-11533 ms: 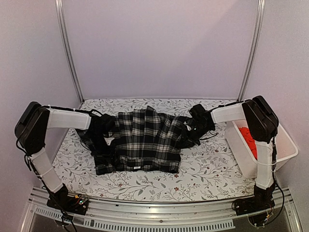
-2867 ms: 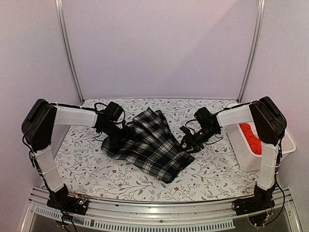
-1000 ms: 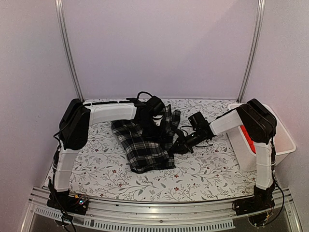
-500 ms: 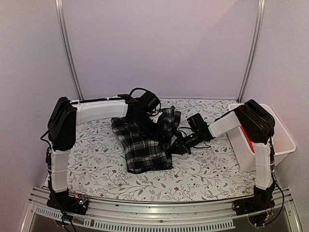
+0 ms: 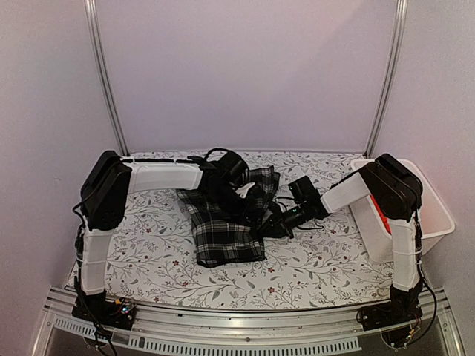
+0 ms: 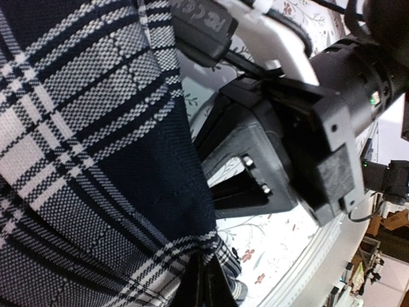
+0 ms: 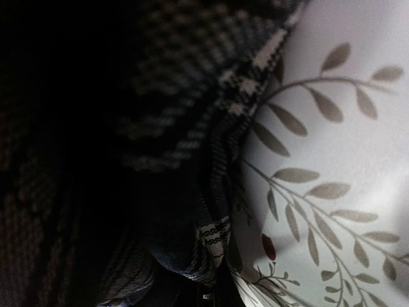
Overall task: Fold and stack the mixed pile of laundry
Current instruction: Adjust the rectangle-folded skirt at the center of the board.
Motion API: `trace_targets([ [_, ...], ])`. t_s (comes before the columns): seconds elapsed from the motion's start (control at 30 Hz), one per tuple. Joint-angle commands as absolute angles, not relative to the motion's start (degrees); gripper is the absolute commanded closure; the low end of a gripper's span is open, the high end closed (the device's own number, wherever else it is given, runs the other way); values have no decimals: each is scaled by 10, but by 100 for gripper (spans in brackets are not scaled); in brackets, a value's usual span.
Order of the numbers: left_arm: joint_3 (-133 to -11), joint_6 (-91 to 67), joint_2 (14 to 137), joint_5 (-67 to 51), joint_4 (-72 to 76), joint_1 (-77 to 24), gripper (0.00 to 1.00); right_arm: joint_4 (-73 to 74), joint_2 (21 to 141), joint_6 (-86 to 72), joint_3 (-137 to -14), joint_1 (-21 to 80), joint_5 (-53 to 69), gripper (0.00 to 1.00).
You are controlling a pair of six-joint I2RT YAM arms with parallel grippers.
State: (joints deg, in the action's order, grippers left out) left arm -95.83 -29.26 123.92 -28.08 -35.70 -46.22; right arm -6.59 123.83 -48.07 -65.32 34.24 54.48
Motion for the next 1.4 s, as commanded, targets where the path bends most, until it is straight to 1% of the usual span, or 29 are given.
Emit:
trace_targets([
  [0.0,-905,-305,1244,-343,-276,-461,100,-90,1228,-492,-635,350,547,98],
  [0.13,-866,-318,1240,-393,-201,-453,100,-106,1220,-503,-620,350,546,96],
  [0.23,-851,-320,1251,-412,-174,-452,100,-113,1221,-507,-617,350,548,96],
  [0.3,-838,-327,1257,-422,-157,-447,100,-112,1220,-508,-616,350,549,93],
  [0.33,-828,-333,1256,-429,-144,-443,95,-111,1219,-507,-614,350,550,87],
  [0.4,-799,-348,1247,-447,-104,-433,78,-89,1207,-502,-608,348,548,70],
  [0.47,-769,-358,1237,-465,-65,-422,64,-36,1186,-480,-600,342,538,62],
  [0.5,-754,-361,1235,-475,-43,-416,59,20,1176,-459,-602,338,517,59],
  [0.53,-732,-365,1234,-485,-13,-411,56,64,1155,-438,-600,332,493,54],
  [0.6,-712,-366,1235,-507,41,-407,53,109,1124,-398,-586,318,468,51],
  [0.67,-713,-354,1240,-516,48,-409,52,123,1092,-377,-575,299,460,49],
  [0.73,-717,-346,1244,-522,49,-412,51,125,1066,-372,-575,281,454,42],
  [0.83,-720,-338,1247,-519,48,-416,52,117,1063,-376,-595,261,440,33],
  [1.0,-728,-318,1255,-494,18,-425,54,58,1120,-416,-670,251,427,21],
  [1.07,-726,-319,1258,-489,19,-426,54,27,1152,-450,-698,251,435,12],
  [1.13,-725,-317,1262,-487,20,-427,54,-2,1189,-479,-723,251,441,6],
  [1.23,-724,-313,1270,-492,21,-427,54,-28,1227,-498,-755,253,448,1],
  [1.37,-726,-304,1276,-496,22,-427,54,-26,1276,-508,-801,259,450,3],
])
